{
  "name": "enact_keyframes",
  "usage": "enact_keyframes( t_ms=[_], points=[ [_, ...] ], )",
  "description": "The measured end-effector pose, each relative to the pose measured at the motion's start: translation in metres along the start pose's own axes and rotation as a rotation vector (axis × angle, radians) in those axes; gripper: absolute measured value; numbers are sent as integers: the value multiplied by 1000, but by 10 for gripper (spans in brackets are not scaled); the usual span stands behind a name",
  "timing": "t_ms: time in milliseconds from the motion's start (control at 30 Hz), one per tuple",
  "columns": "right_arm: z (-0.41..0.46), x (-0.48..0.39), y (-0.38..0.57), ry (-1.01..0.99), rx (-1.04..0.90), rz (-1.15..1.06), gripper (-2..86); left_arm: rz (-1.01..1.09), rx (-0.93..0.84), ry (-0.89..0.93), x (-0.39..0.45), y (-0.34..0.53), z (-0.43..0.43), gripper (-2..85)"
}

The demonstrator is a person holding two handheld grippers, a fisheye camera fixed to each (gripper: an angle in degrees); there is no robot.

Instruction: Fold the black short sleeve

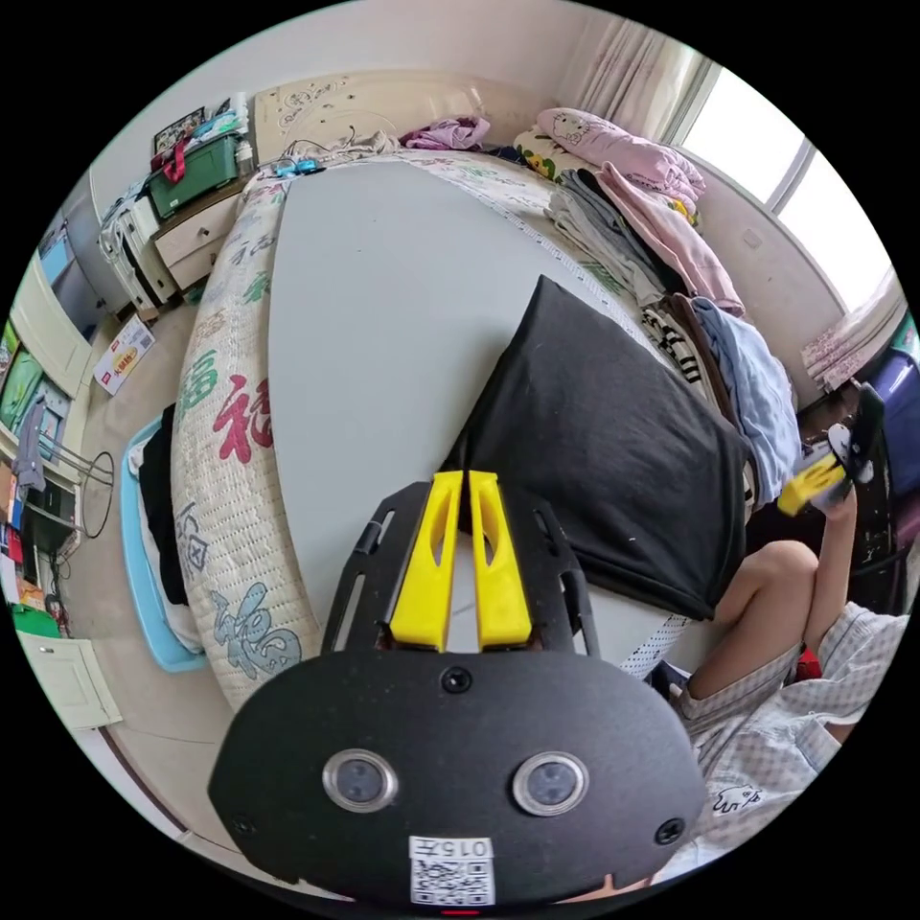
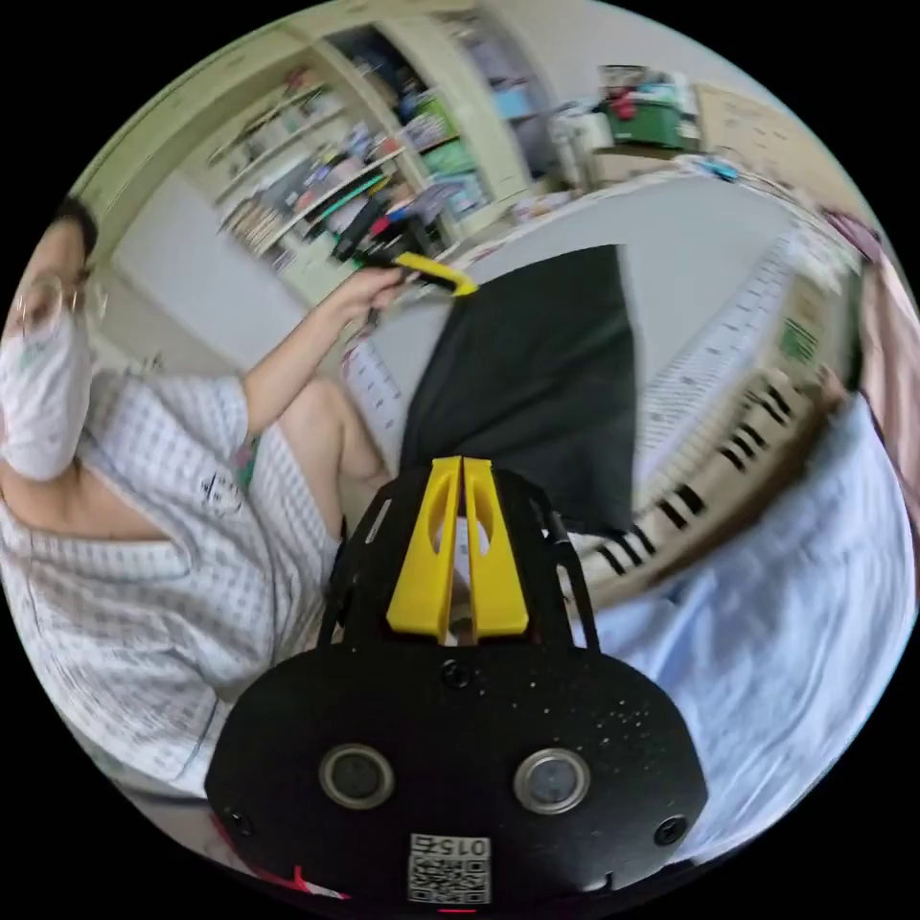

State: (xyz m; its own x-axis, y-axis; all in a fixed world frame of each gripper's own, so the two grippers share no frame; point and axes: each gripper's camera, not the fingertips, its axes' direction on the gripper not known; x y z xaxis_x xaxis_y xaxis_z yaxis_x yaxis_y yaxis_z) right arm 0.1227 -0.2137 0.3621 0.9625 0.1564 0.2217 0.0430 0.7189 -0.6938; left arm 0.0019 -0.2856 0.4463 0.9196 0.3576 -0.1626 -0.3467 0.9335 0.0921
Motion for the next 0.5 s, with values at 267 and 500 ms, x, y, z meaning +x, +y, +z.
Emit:
enact_keyframes(
  t_ms=[267, 500],
  points=[
    [-6, 41, 5, 107, -8, 241, 66, 619, 163, 549, 123, 5, -12, 50],
    [-8, 40, 2, 185, -48, 250, -4, 971, -98, 664, 208, 20, 43, 49]
  ],
)
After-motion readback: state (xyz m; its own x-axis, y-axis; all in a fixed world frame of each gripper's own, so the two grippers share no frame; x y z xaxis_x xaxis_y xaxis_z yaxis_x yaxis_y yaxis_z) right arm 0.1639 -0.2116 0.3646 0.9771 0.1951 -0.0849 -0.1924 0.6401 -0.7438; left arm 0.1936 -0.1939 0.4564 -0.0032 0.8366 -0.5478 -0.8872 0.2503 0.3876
